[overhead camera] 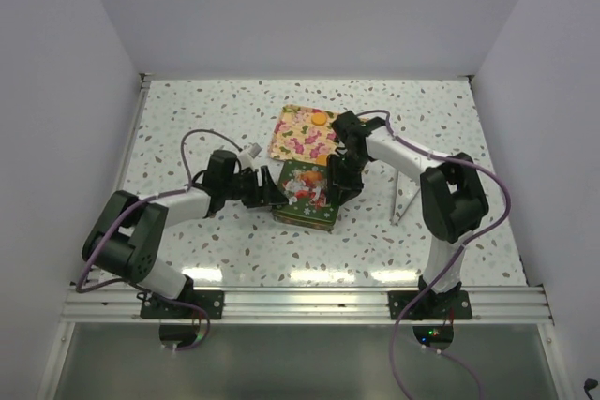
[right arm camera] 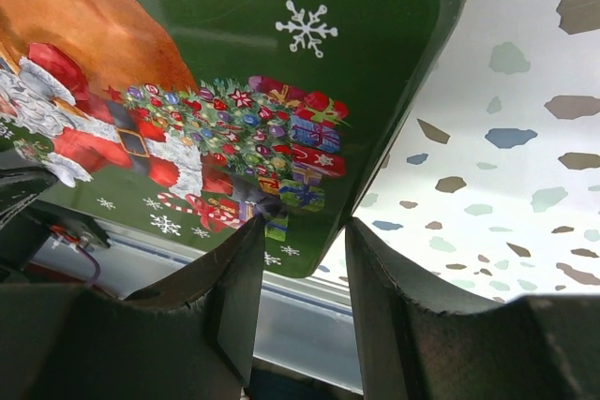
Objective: Pack the cookies
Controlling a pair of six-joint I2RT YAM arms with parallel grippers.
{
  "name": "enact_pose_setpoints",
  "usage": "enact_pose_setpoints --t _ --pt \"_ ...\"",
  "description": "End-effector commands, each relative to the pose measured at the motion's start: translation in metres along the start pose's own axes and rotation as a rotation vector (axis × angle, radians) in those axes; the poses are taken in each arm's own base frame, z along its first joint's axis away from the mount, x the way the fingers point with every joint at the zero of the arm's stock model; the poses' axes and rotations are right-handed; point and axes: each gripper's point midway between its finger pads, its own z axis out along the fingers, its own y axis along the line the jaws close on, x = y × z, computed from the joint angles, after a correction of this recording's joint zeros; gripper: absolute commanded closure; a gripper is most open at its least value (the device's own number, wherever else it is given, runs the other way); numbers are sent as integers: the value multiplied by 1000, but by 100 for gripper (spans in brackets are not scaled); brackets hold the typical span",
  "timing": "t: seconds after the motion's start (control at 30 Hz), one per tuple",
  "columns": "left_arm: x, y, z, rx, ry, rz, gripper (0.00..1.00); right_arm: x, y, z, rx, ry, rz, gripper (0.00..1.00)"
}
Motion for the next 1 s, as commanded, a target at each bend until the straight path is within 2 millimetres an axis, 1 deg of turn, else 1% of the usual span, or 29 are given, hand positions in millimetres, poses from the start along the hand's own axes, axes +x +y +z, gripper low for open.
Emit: enact_pose_setpoints --t 0.0,0.07,0.1,0.17,0.2,0.37,0.43,0.47,0.5,0.67,0.77,0.8,0.87,0.9,0.97 --pt "53 30 -11 -79 120 -60 39 -10 20 6 -62 -22 -35 57" --pt "52 32 -15 -55 100 -84 42 -10 20 8 -58 -18 -37 58" --pt "58 35 -17 -53 104 -101 44 -9 19 8 -55 -15 -34 57" --pt "61 36 -18 -40 98 -105 44 -9 18 9 -50 -12 -34 58" --pt "67 39 -19 -44 107 -113 44 -9 17 9 -49 -11 -36 58" --pt "79 47 -16 -45 123 -131 45 -7 15 12 -38 1 -33 58" --pt "85 54 -14 -64 137 -149 51 -7 14 13 -35 3 -32 57" --pt "84 55 -12 -62 130 -148 55 -6 13 14 -33 5 -29 58" --pt "88 57 -12 -65 137 -156 61 -6 12 14 -29 6 -30 58" --pt "93 64 -10 -82 149 -175 71 -5 10 13 -22 5 -28 58" --pt "97 68 -10 -91 153 -180 85 -4 9 14 -18 4 -24 57" --pt "98 69 -10 -98 152 -184 92 -5 9 15 -17 2 -21 58" --pt "100 72 -11 -109 154 -189 96 -4 8 16 -13 3 -19 57" --pt "100 73 -11 -111 153 -191 100 -4 8 15 -13 1 -18 57" --pt "101 74 -13 -125 150 -193 100 -5 8 15 -12 -4 -19 57"
